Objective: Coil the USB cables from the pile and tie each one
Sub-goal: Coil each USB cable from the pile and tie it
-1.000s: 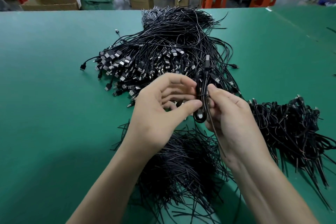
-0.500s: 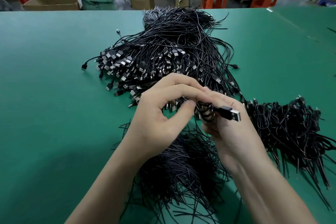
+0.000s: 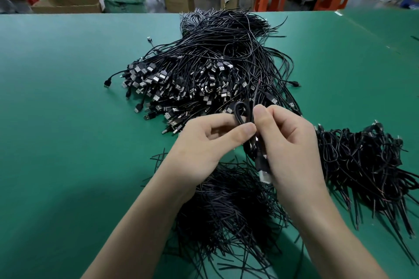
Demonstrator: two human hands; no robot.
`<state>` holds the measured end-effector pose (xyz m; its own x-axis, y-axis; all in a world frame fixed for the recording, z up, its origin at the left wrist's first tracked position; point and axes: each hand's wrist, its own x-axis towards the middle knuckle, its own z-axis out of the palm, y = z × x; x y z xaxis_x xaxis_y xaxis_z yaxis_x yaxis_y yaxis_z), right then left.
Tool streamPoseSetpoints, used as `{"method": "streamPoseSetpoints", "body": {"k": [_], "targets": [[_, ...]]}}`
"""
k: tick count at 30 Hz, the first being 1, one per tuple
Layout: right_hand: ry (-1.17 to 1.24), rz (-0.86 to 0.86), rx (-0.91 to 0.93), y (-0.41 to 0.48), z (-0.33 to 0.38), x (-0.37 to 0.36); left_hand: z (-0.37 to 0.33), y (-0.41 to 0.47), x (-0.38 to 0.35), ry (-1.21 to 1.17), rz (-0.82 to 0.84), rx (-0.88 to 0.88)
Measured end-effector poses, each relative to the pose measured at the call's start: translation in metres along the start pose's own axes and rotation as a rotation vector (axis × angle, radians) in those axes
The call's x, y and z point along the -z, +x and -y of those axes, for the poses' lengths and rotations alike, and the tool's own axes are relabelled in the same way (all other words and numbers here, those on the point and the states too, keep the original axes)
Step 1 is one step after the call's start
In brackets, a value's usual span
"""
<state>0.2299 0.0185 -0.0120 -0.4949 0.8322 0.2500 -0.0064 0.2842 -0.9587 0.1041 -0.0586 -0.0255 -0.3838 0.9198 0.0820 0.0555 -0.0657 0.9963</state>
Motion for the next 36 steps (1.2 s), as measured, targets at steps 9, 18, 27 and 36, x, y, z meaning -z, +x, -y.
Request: {"method": "streamPoseSetpoints", "body": {"k": [9, 18, 27, 36], "targets": [[0.294, -0.013, -0.197, 0.0, -0.002, -0.004, 0.001, -0.001, -0.002, 0.66, -0.349, -0.707], [0.388, 0.151, -0.372, 0.005, -0.006, 0.003, 0.013, 0.002, 0.0, 0.757, -0.29, -0.78], [0.133, 0.119, -0.333, 0.03, -0.015, 0.049, 0.02, 0.008, 0.0, 1.015, -0.133, -0.548], [-0.841, -0.262, -0.179, 0.051, -0.043, 0.13, 0.021, 0.091, 0.081, 1.352, -0.586, 0.005]]}}
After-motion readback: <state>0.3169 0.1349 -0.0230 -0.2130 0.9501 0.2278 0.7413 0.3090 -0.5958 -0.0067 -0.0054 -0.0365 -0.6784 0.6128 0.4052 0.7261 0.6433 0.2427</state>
